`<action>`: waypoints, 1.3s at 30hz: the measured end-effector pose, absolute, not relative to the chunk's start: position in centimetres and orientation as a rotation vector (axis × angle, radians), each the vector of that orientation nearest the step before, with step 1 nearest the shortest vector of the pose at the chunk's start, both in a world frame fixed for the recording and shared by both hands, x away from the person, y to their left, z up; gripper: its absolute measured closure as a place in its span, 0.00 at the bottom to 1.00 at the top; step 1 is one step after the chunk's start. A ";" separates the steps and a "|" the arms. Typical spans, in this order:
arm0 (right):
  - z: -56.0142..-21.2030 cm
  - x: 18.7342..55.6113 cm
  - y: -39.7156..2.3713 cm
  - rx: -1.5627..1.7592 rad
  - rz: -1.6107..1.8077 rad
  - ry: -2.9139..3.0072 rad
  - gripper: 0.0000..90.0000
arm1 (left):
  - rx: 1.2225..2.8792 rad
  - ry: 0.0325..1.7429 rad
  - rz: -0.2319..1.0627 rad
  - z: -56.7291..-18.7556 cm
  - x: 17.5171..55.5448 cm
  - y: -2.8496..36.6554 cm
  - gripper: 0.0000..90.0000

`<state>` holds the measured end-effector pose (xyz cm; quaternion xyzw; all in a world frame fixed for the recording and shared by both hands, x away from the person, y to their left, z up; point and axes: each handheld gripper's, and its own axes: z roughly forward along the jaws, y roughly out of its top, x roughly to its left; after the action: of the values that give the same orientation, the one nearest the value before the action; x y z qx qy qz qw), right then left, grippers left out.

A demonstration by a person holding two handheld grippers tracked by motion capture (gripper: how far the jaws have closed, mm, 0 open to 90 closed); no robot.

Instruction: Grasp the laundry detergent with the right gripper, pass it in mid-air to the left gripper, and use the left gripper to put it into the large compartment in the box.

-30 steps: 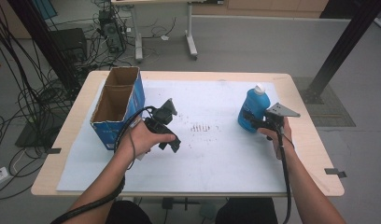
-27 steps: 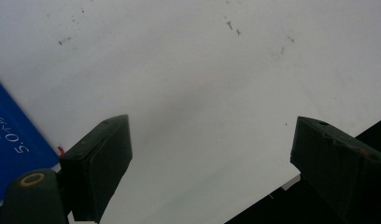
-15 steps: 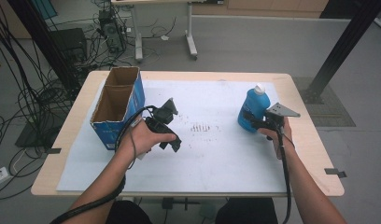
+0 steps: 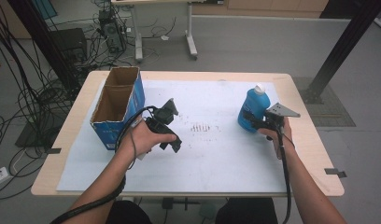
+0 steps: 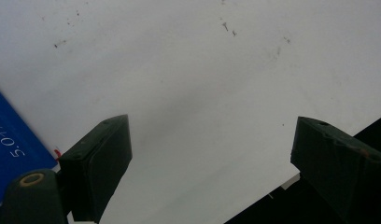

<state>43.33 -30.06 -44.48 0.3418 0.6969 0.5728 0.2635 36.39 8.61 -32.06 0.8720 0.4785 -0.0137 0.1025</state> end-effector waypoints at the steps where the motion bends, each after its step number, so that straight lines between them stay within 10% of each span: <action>1: -44.5 43.3 -30.1 0.924 1.549 1.884 0.48 | 2.571 1.413 -0.037 -32.1 36.4 8.6 0.14; 39: -44.6 43.3 -30.1 0.915 1.560 1.874 0.48 | 2.572 1.422 -0.012 -31.8 36.3 8.2 0.14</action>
<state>43.29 -30.10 -44.61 0.3387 0.6938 0.5775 0.2652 36.34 8.19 -31.75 0.8706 0.4813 -0.0041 0.1014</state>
